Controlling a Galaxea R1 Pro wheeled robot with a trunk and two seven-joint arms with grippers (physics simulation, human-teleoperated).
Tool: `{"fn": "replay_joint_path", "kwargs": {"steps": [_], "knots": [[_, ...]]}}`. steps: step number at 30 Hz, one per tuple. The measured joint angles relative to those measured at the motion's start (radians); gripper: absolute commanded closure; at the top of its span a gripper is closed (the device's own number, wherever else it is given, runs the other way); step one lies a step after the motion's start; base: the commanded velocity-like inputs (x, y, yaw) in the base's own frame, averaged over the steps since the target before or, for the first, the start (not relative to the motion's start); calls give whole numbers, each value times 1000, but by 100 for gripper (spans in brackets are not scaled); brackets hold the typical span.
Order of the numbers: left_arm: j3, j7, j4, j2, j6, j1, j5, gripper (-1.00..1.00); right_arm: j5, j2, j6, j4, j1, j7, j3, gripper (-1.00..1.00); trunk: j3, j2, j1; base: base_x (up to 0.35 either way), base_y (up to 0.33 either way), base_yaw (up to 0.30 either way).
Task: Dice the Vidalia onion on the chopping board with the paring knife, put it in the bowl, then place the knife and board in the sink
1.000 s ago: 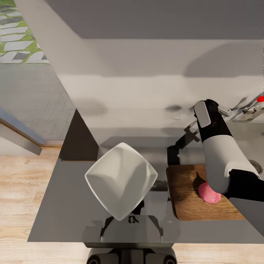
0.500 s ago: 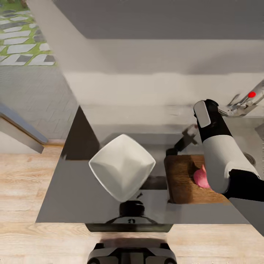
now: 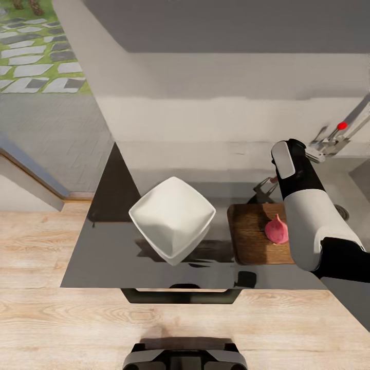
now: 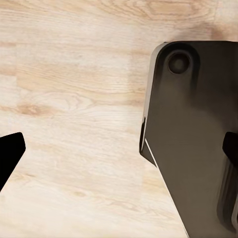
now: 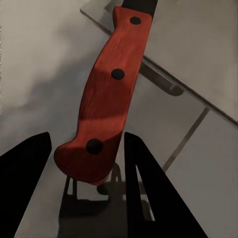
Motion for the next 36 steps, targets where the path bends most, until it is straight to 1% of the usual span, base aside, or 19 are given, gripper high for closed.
{"fn": "replay_joint_path", "kwargs": {"steps": [8,19,22,25,36], "knots": [[1,-1,5,0,0,0,0,-100,3,-3,1,0,0,2,2,100,0,0,0,0,0,0],[2,1,-6,2,0,0,-7,-100,6,0,1,0,0,3,10,100,0,0,0,0,0,0],[3,0,-16,4,1,0,-8,-100,7,-1,0,0,0,3,49,100,0,0,0,0,0,0],[3,2,-20,4,1,0,-9,-100,11,-5,-1,6,0,7,69,100,0,0,0,0,0,0],[5,4,-27,11,2,0,-9,-100,8,-3,0,24,0,11,76,100,0,0,0,0,0,0]]}}
